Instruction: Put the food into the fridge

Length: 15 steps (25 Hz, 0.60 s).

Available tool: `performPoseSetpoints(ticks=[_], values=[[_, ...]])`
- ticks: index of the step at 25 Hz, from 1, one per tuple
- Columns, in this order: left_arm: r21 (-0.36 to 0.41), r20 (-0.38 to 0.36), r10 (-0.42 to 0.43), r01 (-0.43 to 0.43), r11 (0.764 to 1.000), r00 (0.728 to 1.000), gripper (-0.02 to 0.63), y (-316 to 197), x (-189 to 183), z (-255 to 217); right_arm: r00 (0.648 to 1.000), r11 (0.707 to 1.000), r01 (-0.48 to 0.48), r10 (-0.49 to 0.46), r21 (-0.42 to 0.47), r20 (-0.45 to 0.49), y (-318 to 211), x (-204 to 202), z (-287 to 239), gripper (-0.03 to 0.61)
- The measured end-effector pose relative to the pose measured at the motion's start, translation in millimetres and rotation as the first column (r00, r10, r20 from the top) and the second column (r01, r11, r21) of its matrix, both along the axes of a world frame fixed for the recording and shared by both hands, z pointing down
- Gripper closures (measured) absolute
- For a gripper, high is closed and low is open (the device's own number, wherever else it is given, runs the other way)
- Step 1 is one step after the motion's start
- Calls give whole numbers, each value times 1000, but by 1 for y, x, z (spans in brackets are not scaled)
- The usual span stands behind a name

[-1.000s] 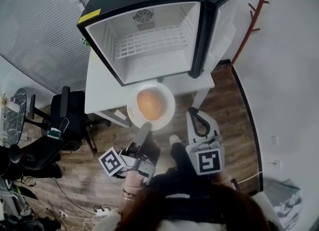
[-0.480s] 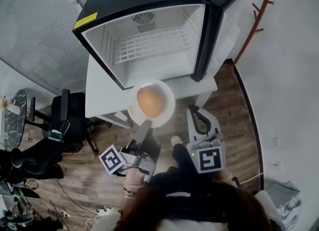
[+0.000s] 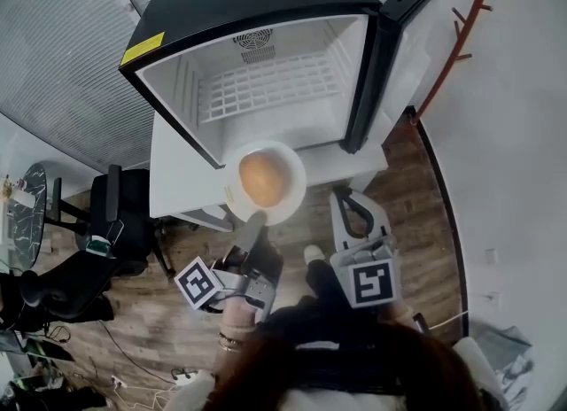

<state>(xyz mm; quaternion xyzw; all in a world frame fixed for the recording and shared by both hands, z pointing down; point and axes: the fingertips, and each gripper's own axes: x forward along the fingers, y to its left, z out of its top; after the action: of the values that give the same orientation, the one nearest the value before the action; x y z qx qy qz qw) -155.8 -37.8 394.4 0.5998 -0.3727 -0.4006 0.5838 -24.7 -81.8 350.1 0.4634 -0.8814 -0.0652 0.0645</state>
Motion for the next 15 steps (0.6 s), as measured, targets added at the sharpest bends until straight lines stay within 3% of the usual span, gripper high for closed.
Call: performPoseSetpoints(ticks=[15], values=[[-23, 36, -21, 22, 1000, 999, 598, -33, -7, 6, 1000, 1000, -5, 5, -19, 16, -29, 1, 6, 578]])
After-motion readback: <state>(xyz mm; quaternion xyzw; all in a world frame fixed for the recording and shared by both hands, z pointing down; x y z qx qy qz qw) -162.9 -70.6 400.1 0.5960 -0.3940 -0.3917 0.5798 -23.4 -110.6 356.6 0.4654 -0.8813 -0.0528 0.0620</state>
